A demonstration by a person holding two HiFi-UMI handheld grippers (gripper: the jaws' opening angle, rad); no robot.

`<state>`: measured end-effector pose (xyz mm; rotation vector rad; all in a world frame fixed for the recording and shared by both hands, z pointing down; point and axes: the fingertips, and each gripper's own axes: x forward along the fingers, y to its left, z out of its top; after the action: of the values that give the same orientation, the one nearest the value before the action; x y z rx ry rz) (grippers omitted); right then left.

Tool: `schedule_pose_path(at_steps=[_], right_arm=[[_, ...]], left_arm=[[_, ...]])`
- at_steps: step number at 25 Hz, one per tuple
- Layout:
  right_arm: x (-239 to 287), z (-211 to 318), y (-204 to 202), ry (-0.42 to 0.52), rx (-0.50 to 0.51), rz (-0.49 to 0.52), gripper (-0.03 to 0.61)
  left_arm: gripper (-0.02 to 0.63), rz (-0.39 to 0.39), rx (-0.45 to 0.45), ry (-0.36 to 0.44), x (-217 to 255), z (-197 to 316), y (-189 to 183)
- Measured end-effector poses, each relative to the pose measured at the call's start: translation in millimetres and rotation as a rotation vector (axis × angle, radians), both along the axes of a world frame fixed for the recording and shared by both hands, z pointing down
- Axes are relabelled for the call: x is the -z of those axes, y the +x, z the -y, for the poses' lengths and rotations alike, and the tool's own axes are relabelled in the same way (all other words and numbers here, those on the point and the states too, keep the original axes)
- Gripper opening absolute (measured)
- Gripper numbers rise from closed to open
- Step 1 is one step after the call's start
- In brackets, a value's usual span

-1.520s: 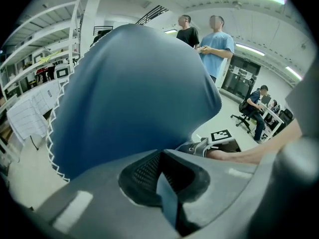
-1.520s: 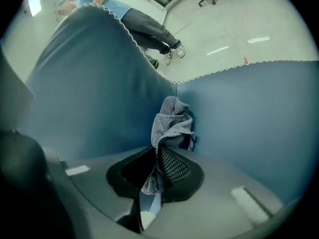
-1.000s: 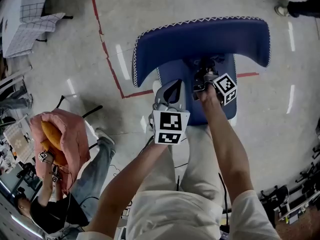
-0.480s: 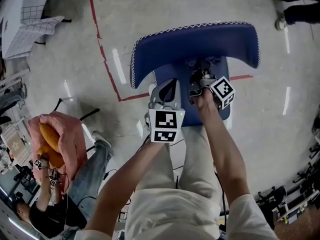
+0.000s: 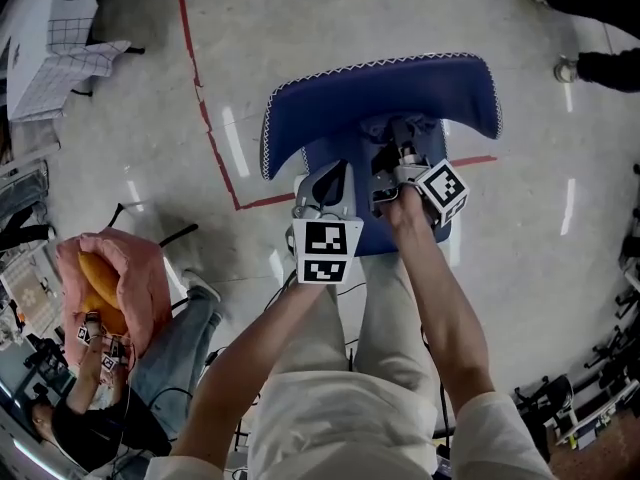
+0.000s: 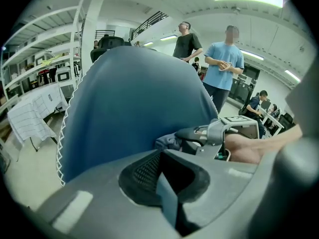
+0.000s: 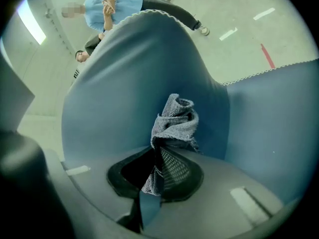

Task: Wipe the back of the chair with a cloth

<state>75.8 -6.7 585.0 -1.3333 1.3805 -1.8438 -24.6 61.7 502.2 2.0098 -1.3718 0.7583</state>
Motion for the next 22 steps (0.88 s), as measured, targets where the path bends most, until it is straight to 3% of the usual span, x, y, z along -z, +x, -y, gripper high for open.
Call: schedule_pose_path(at_steps=[8,12,22], right_arm=[[72,20,-11,0.06,-0.02,0.069,0.058],[107,31,-12,0.097,0.013,0.052,0.058],[159,43,-15,0.099,0.004,0.088,0.058]], left_arm=[[0.0,0.008,0.025,0.014,15,6,-12],[0.0,0.015,0.037,0.029,25,15,-16],[0.0,0.015,0.117,0.06,45,28,-35]])
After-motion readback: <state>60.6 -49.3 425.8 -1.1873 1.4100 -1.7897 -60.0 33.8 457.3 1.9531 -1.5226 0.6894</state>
